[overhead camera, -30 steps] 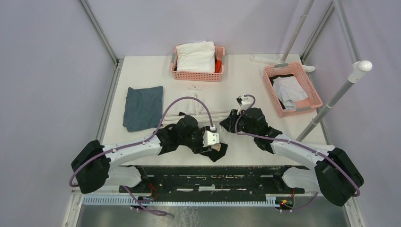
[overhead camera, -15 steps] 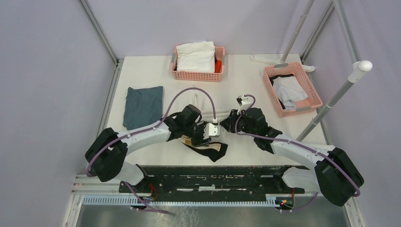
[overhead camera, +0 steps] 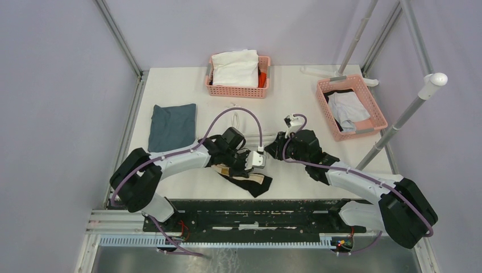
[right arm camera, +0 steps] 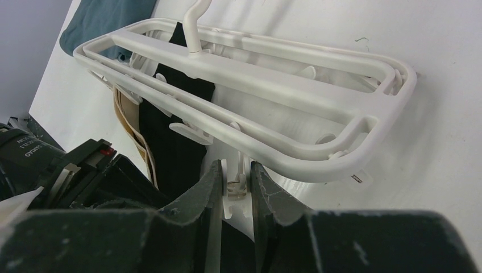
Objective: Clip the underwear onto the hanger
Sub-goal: Clamp the underwear onto the hanger.
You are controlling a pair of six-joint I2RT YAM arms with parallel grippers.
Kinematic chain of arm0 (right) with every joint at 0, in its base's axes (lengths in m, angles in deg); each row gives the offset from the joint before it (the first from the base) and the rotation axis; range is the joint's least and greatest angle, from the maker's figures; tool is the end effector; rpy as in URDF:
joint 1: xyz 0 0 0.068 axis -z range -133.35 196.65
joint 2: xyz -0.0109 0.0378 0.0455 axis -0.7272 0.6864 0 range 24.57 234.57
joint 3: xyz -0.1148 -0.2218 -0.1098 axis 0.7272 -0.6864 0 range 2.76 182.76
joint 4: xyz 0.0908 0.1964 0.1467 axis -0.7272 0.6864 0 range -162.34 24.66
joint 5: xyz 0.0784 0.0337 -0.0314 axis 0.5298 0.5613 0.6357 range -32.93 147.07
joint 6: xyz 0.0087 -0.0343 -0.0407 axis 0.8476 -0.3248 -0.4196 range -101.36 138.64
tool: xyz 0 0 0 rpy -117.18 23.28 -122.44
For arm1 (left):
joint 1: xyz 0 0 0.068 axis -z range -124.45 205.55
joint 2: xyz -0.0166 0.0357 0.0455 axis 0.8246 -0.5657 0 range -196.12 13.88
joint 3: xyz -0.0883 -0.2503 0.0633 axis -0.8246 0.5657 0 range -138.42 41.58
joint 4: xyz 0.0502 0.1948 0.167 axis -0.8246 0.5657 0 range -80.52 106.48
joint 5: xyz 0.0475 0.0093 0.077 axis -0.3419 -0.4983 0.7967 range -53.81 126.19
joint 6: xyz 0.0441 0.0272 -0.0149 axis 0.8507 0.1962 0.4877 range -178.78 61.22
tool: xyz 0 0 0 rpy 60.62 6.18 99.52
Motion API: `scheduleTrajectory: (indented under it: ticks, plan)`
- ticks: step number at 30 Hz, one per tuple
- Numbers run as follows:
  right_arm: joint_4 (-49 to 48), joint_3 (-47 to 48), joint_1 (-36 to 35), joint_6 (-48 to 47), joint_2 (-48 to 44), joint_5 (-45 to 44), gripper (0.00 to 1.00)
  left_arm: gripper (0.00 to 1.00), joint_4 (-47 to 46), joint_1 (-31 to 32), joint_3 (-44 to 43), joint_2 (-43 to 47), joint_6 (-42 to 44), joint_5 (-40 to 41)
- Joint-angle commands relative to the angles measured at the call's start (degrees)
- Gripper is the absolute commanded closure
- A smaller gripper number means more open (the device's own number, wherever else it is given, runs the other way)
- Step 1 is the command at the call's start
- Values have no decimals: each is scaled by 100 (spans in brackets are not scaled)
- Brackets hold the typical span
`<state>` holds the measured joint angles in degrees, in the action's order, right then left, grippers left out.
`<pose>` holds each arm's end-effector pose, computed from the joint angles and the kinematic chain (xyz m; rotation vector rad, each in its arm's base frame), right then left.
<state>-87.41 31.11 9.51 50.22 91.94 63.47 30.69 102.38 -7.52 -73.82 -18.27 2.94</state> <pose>0.1941 0.1520 0.2051 -0.1779 2.0893 0.8655 0.1845 -0.2252 0.1816 1.9020 1.6958 -0.7949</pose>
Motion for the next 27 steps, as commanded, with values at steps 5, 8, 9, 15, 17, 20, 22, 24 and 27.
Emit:
scheduleTrajectory:
  ticks: [5,8,9,15,17,20,22,24,27]
  plan:
    - [-163,42,-37,-91,-273,-70,91,97,-25,-6,-335,332,-124,-142]
    - [-141,25,-33,-33,-414,-56,91,97,-684,104,22,852,-545,88]
    - [-133,18,-38,-8,-467,-39,91,97,-998,172,214,1085,-695,273]
    - [-235,-48,-35,339,-885,173,91,97,-3521,1370,1854,2194,-1407,2342]
    - [-325,-84,-33,401,-954,339,91,97,-4119,1650,2198,2194,-1549,2827]
    - [-573,-172,-34,407,-968,719,91,97,-4757,1851,2473,2019,-1659,3262]
    - [-795,-267,-34,354,-912,1066,91,97,-5160,1939,2601,1918,-1669,3435]
    - [-996,-367,-35,350,-836,1327,90,97,-5510,1960,2686,1842,-1673,3543]
    - [-1161,-469,-35,345,-795,1574,90,97,-5936,1962,2759,1780,-1663,3737]
